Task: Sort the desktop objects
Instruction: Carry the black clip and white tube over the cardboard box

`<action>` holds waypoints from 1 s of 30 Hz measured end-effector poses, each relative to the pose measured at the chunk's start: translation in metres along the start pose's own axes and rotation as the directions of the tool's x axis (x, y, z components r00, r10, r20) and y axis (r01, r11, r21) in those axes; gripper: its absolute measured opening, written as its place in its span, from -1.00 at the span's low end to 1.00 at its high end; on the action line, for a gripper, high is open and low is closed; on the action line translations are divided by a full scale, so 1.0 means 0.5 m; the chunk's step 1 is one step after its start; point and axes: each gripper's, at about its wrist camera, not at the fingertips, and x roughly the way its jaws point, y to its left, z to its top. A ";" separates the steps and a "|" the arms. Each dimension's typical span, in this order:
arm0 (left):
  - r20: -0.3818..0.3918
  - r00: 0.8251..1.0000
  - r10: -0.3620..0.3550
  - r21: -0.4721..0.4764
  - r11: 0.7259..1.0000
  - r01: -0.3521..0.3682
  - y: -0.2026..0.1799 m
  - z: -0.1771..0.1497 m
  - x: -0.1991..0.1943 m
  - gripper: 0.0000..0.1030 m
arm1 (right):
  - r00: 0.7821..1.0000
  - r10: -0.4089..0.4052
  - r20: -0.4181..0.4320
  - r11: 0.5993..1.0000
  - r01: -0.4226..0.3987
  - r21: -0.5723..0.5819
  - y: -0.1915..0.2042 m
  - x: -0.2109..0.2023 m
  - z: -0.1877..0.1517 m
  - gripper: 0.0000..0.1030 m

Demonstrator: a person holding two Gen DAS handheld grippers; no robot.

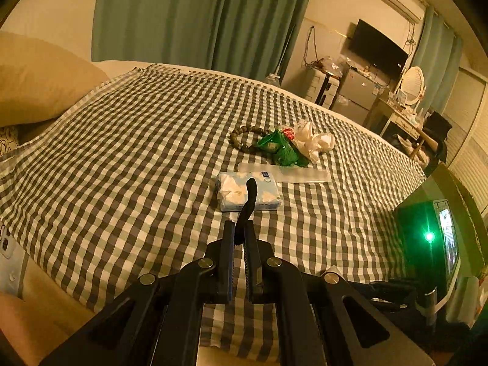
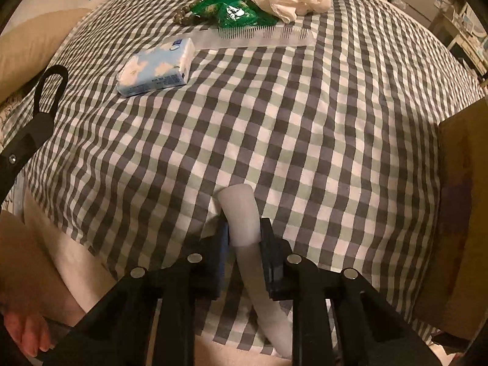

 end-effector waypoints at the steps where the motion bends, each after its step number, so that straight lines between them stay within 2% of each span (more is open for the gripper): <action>1: 0.007 1.000 -0.002 -0.001 1.000 0.002 0.000 0.000 -0.004 -0.89 | 1.000 -0.008 0.009 1.000 0.008 -0.005 0.002 -0.005 -0.001 -0.68; 6: 0.018 1.000 -0.006 -0.002 1.000 0.006 -0.002 0.006 -0.023 -0.89 | 0.996 -0.013 0.086 1.000 0.013 0.001 0.001 -0.050 -0.002 -0.69; 15: 0.071 0.997 0.005 0.065 0.998 -0.010 -0.039 0.027 -0.089 -0.89 | 0.958 -0.007 0.285 0.998 -0.010 0.060 -0.007 -0.193 0.030 -0.69; 22: 0.133 0.990 -0.051 0.121 0.992 0.035 -0.115 0.066 -0.167 -0.89 | 0.894 -0.015 0.448 0.995 -0.032 0.096 -0.041 -0.344 0.020 -0.69; 30: 0.132 0.967 -0.217 0.228 0.956 0.183 -0.264 0.107 -0.242 -0.89 | 0.811 -0.032 0.584 0.987 -0.067 0.147 -0.129 -0.503 -0.028 -0.69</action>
